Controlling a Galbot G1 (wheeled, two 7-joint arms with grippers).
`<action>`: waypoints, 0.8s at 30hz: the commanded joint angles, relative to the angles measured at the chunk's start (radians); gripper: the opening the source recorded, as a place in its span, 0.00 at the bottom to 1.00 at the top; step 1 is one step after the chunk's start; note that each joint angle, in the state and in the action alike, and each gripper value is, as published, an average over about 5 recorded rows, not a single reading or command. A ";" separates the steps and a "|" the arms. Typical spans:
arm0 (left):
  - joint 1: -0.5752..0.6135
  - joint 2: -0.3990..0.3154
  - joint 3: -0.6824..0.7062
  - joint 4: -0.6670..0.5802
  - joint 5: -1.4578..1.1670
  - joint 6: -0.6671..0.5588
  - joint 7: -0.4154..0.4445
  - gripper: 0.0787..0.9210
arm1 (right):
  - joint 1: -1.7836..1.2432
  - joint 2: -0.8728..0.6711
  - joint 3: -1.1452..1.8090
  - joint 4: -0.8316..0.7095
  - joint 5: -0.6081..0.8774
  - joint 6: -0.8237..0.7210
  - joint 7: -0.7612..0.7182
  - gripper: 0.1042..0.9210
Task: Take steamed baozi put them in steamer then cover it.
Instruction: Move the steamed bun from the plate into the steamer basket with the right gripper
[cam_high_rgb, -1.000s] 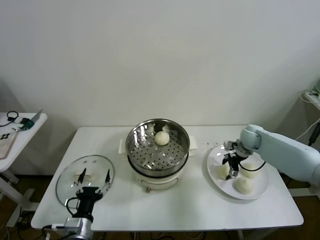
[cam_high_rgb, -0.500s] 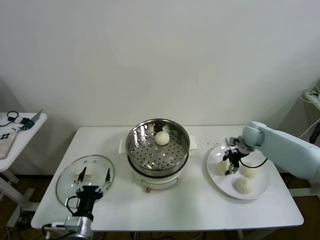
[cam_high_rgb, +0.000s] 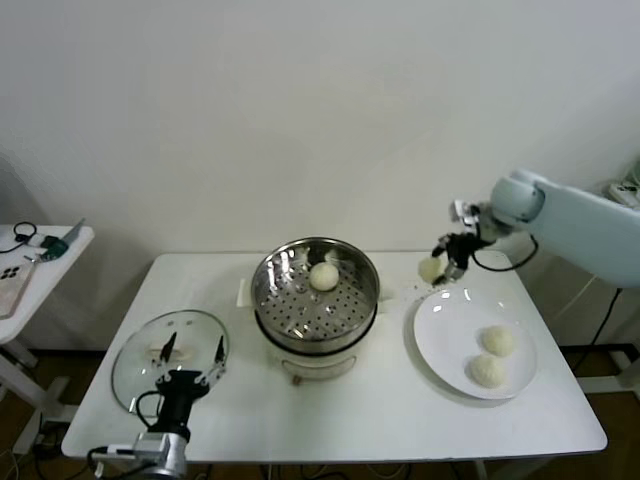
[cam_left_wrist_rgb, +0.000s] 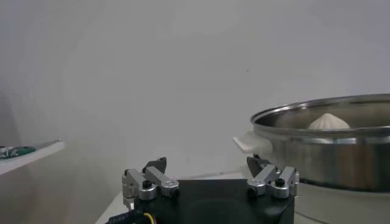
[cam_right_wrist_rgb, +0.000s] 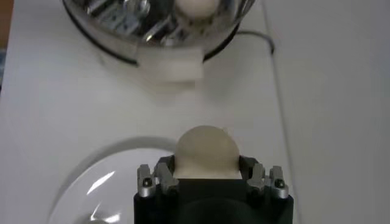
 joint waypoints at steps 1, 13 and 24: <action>0.005 0.005 0.007 -0.005 0.009 -0.003 -0.003 0.88 | 0.255 0.147 -0.103 0.082 0.261 -0.094 0.068 0.70; 0.020 0.014 0.000 -0.025 0.023 -0.007 -0.004 0.88 | 0.032 0.420 -0.014 0.091 0.279 -0.221 0.190 0.70; 0.037 0.020 -0.006 -0.036 0.018 -0.013 -0.002 0.88 | -0.050 0.519 -0.048 0.045 0.260 -0.224 0.198 0.71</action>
